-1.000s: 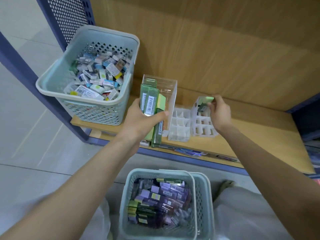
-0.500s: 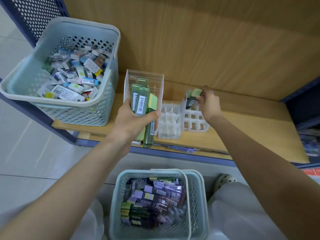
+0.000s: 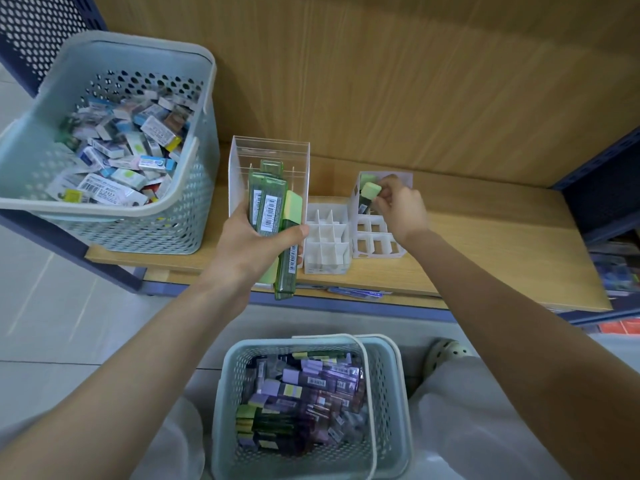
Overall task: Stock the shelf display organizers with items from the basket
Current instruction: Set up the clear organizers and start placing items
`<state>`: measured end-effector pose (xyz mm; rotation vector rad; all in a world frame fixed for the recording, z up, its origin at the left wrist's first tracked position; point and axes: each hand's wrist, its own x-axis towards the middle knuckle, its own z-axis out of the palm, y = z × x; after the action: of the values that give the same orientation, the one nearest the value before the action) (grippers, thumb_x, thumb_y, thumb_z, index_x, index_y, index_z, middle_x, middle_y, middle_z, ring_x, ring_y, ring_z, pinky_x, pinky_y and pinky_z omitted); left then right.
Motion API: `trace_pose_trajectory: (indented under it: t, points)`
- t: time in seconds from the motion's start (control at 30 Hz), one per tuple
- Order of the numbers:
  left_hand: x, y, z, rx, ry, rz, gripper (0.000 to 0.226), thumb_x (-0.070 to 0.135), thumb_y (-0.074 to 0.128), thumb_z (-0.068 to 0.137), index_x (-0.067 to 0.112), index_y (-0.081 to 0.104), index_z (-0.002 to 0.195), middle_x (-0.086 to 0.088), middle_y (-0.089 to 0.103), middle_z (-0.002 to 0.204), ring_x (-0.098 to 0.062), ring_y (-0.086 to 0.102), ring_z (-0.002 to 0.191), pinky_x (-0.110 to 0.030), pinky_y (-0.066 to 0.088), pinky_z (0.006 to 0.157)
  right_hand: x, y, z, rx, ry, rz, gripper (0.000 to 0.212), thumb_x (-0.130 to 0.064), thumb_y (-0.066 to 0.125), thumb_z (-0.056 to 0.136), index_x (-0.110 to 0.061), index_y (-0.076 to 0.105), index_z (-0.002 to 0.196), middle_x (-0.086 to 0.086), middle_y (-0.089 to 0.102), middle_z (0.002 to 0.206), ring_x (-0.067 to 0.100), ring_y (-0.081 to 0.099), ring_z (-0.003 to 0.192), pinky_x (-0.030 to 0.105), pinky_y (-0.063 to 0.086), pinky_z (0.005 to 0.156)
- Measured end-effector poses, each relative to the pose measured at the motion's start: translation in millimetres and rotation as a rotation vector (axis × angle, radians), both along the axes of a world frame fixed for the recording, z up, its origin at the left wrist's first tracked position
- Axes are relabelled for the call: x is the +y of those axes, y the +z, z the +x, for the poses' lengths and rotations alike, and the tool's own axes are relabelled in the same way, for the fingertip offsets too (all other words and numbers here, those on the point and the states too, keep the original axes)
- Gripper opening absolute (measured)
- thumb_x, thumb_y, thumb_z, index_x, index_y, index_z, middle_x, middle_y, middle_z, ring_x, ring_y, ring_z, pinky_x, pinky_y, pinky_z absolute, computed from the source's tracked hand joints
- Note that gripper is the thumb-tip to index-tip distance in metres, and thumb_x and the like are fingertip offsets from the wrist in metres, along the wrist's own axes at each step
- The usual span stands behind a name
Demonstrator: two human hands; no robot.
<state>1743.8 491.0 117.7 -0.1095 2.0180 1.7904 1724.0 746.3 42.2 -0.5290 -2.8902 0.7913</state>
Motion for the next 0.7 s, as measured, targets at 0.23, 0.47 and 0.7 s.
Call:
trace_pose_trajectory:
  t: [0.23, 0.47, 0.7]
  points:
    - [2, -2, 0, -0.005, 0.002, -0.019, 0.043, 0.016, 0.077, 0.075, 0.016, 0.059, 0.113, -0.001, 0.068, 0.097, -0.023, 0.065, 0.095, -0.047, 0.050, 0.093, -5, 7, -8, 0.030, -0.050, 0.011, 0.023, -0.012, 0.052, 0.091, -0.009, 0.050, 0.114, 0.005, 0.064, 0.092, 0.024, 0.061, 0.084, 0.035, 0.052, 0.073]
    - [2, 0, 3, -0.012, 0.005, -0.021, 0.041, 0.017, 0.078, 0.073, 0.014, 0.059, 0.110, -0.001, 0.068, 0.095, -0.025, 0.065, 0.095, -0.048, 0.050, 0.094, -21, 1, 41, 0.115, 0.045, 0.061, 0.016, -0.020, 0.051, 0.095, -0.011, 0.051, 0.109, 0.000, 0.058, 0.098, 0.017, 0.056, 0.086, 0.033, 0.047, 0.068]
    - [3, -11, 21, -0.036, -0.002, -0.045, 0.038, 0.018, 0.077, 0.075, 0.013, 0.058, 0.108, -0.002, 0.069, 0.092, -0.023, 0.066, 0.090, -0.044, 0.051, 0.091, -18, -33, 101, -0.119, 0.257, 0.331, 0.028, -0.019, 0.050, 0.096, -0.012, 0.056, 0.123, 0.006, 0.058, 0.120, 0.026, 0.052, 0.114, 0.034, 0.038, 0.091]
